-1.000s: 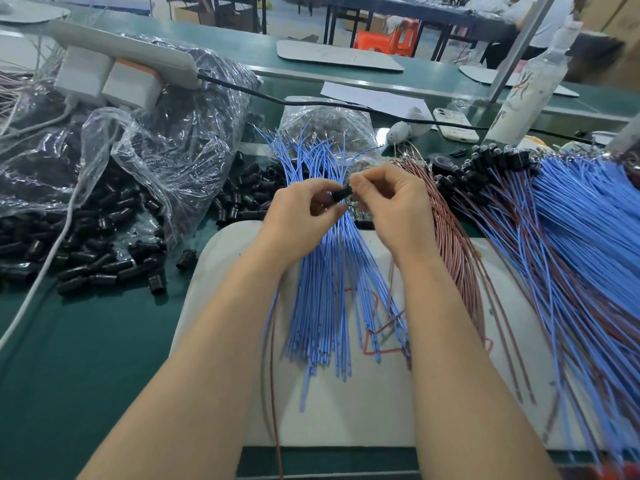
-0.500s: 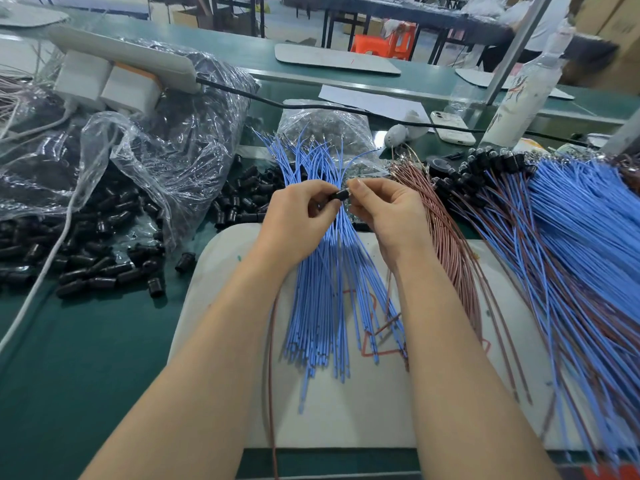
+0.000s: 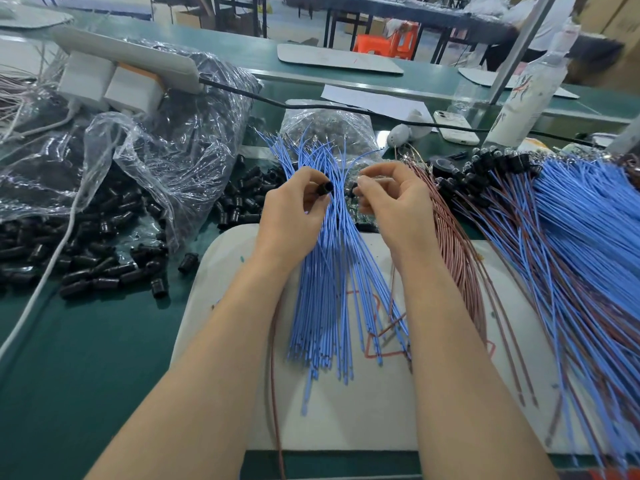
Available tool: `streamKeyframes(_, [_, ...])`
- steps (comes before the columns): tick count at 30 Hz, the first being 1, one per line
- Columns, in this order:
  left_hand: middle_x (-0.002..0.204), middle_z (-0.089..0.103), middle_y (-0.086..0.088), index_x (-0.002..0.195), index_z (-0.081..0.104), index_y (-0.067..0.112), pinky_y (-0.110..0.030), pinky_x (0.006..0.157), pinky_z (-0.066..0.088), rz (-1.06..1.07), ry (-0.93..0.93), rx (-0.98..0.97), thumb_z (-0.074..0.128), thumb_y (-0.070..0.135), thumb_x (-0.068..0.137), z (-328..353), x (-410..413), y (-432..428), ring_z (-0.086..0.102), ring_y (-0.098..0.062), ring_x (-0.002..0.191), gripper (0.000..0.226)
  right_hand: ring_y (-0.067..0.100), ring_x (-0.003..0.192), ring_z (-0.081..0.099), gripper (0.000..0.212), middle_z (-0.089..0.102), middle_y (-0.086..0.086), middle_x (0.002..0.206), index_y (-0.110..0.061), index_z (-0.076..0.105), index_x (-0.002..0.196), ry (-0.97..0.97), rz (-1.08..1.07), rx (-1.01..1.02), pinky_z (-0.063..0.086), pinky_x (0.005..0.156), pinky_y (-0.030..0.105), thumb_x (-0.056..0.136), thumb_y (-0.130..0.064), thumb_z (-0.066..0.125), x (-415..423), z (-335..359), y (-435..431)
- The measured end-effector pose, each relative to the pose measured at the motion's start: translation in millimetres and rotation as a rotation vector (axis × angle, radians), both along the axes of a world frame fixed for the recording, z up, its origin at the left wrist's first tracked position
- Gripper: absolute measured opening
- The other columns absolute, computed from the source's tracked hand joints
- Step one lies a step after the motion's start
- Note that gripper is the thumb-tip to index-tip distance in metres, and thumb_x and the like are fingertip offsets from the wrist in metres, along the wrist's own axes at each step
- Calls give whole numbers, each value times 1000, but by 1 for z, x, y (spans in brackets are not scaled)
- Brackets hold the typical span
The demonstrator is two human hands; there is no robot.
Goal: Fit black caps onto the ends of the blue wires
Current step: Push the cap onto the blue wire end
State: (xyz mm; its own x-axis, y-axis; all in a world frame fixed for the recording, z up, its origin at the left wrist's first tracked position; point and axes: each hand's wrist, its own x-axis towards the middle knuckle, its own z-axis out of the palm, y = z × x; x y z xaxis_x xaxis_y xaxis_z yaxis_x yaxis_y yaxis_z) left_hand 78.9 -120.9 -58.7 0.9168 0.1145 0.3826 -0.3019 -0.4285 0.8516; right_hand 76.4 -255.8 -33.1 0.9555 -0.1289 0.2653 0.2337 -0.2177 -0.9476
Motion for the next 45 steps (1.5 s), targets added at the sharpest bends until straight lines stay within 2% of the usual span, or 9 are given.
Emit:
streamKeyframes(4, [91, 69, 1, 99, 61, 12, -17, 87, 49, -15, -60, -93, 60, 1, 87, 1, 0, 0, 67, -9, 90, 17, 23, 76, 65, 14, 65, 2, 75, -22, 59, 81, -68, 57, -97, 54, 80, 47, 91, -11, 61, -3, 4, 9])
streamKeyframes(10, [87, 68, 3, 94, 59, 16, -17, 85, 50, -40, -82, -138, 56, -5, 86, 4, -2, -2, 66, -9, 88, 22, -4, 74, 61, 9, 65, -8, 81, -9, 67, 92, -200, 64, -167, 47, 74, 12, 87, -2, 64, -4, 7, 11])
streamKeyframes(17, [83, 66, 11, 94, 61, 19, -10, 81, 47, -17, -52, -89, 54, -3, 87, 6, -3, -2, 66, -5, 84, 24, 8, 81, 66, 9, 67, -6, 84, -11, 68, 92, -279, 5, -270, 54, 80, 23, 87, -5, 64, -6, 7, 13])
streamKeyframes(28, [91, 68, 6, 105, 68, 17, -32, 85, 50, -2, -55, 112, 57, 3, 87, 7, -7, -2, 61, -13, 85, 25, 15, 82, 66, 13, 71, 4, 88, -8, 74, 93, -263, -27, -424, 53, 82, 28, 87, -4, 63, -7, 7, 12])
streamKeyframes(31, [92, 68, 4, 107, 69, 16, -29, 85, 48, -13, -88, 178, 61, 9, 89, 7, -7, -1, 59, -17, 88, 21, 5, 77, 65, 12, 72, 0, 86, -11, 74, 92, -186, -10, -339, 52, 80, 17, 86, -6, 66, -4, 7, 7])
streamKeyframes(33, [89, 65, 7, 107, 69, 18, -9, 81, 40, -15, -102, 196, 63, 14, 89, 8, -7, 0, 54, -13, 89, 20, 7, 78, 66, 12, 71, -3, 83, -14, 72, 92, -138, 10, -193, 54, 82, 23, 86, -6, 66, -1, 7, 3])
streamKeyframes(35, [89, 66, 5, 107, 69, 20, -1, 77, 33, -22, -81, 180, 64, 20, 89, 7, -6, 1, 52, -9, 88, 18, 10, 81, 67, 13, 70, -2, 84, -16, 70, 90, -101, 32, -36, 56, 83, 29, 86, -4, 66, 1, 5, 2])
streamKeyframes(39, [87, 70, -1, 99, 69, 19, -16, 82, 41, -92, -19, 147, 63, 21, 90, 7, -6, 2, 59, -13, 87, 12, 12, 76, 67, 11, 70, -1, 77, -16, 68, 82, 2, 50, 195, 56, 77, 26, 86, -5, 67, 4, -3, 4])
streamKeyframes(45, [79, 68, -1, 94, 71, 15, -3, 67, 35, -108, -30, 171, 61, 16, 90, 10, -10, 1, 57, -11, 77, 10, 10, 70, 66, 14, 68, 0, 71, -16, 67, 77, 36, 47, 207, 55, 74, 24, 86, -5, 67, 9, -8, 3])
